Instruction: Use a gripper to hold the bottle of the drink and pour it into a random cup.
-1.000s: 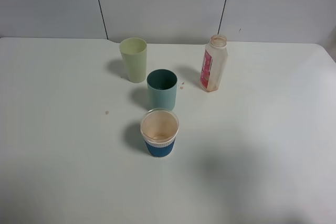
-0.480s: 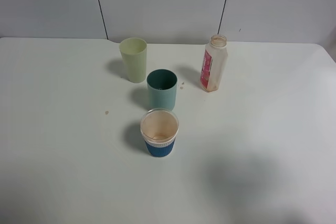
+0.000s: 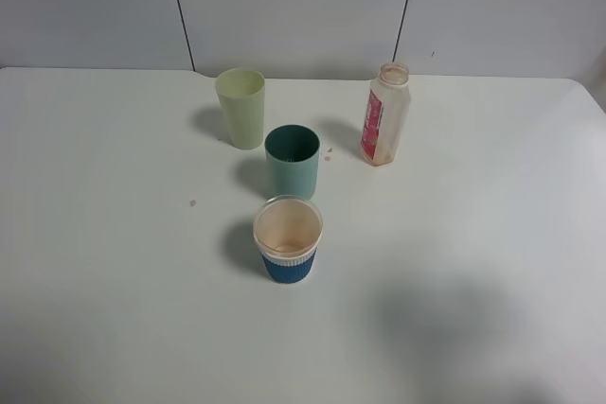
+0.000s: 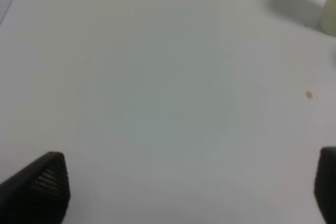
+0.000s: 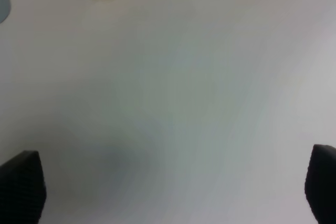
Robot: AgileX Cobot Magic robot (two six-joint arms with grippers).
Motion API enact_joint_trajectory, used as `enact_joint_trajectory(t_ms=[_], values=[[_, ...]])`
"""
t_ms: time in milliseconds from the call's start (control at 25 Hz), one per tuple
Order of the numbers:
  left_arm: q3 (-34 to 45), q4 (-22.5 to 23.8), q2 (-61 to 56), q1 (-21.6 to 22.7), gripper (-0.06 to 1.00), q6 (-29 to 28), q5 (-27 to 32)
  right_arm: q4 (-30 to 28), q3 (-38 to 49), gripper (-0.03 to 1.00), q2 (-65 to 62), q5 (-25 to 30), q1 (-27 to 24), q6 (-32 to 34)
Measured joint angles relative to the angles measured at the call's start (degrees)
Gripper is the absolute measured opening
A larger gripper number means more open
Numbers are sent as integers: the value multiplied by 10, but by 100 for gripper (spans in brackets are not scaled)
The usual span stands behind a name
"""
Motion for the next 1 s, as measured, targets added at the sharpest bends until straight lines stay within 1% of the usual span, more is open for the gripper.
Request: enact_joint_trajectory(t_ms=[600, 680, 840, 1000], values=[[0, -3, 0, 0, 93, 0, 0, -2, 0, 99, -10, 0, -2, 4], [0, -3, 0, 0, 93, 0, 0, -2, 0, 99, -33, 0, -14, 4], [0, 0, 0, 0, 93, 0, 0, -2, 0, 99, -91, 0, -55, 5], [0, -3, 0, 0, 93, 0, 0, -2, 0, 99, -96, 0, -99, 5]])
